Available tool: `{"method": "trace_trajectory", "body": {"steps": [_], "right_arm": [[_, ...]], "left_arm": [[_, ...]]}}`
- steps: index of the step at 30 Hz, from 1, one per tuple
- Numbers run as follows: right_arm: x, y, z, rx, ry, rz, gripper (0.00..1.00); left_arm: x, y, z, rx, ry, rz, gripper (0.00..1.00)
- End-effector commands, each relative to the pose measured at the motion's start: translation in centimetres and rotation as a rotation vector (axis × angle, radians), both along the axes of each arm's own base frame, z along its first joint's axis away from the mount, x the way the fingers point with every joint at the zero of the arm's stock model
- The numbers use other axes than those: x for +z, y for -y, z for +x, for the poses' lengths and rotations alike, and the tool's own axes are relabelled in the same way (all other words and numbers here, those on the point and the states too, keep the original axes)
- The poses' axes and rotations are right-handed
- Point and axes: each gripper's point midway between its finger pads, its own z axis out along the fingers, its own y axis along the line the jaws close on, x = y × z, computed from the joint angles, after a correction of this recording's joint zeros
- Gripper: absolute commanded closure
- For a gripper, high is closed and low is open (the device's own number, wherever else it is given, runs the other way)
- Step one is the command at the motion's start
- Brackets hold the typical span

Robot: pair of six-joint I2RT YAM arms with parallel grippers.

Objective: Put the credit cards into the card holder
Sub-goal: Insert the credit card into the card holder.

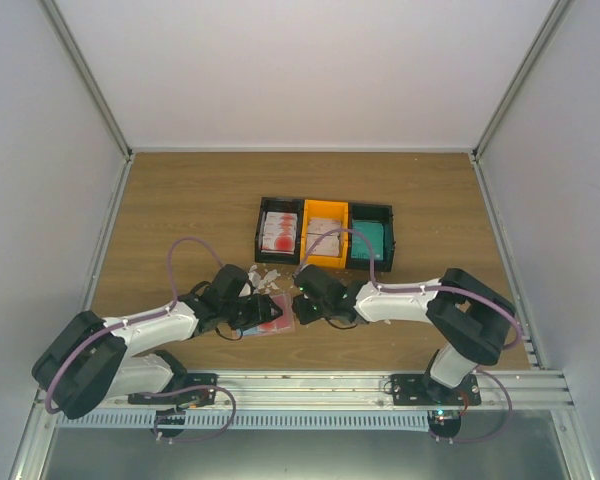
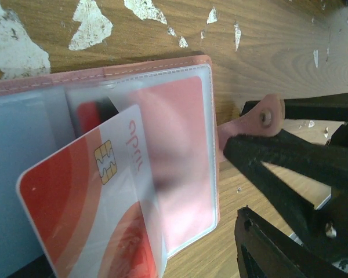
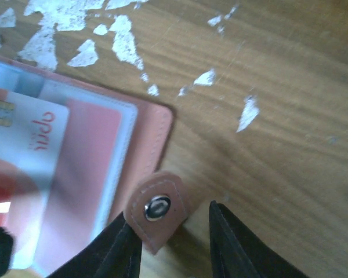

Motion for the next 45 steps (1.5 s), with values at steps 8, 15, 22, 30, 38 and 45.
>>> {"method": "trace_trajectory", "body": {"steps": [8,15,22,30,38,45], "right_arm": [[-1.3,3.2,1.3,-0.161,0.045,-0.127,0.96],[-1.7,4.3,0.8,-0.2,0.02,-0.142,1.0],[-2.4,5.3,0.6,-0.247,-0.006,-0.173,1.0],[-2.7,6.0,0.5,-0.273,-0.032,-0.177,1.0],[-2.6,5.5,0.4,-0.251,-0.039,-0.147,1.0],[-2.1,4.6,0.2,-0.211,-0.045,-0.108,0.95]], "left_arm": [[-1.4,-1.0,-0.6,-0.003,-0.023,0.072,0.4],[-1.1,-1.2,-0.6,0.001,-0.019,0.077,0.37],[-1.1,-1.6,-0.9,0.006,-0.025,0.093,0.34],[-1.2,-2.4,-1.5,0.016,-0.035,0.114,0.32],[-1.0,-4.1,-1.2,0.068,-0.021,0.2,0.35],[-1.7,-4.4,-1.5,0.058,-0.031,0.221,0.46]]}}
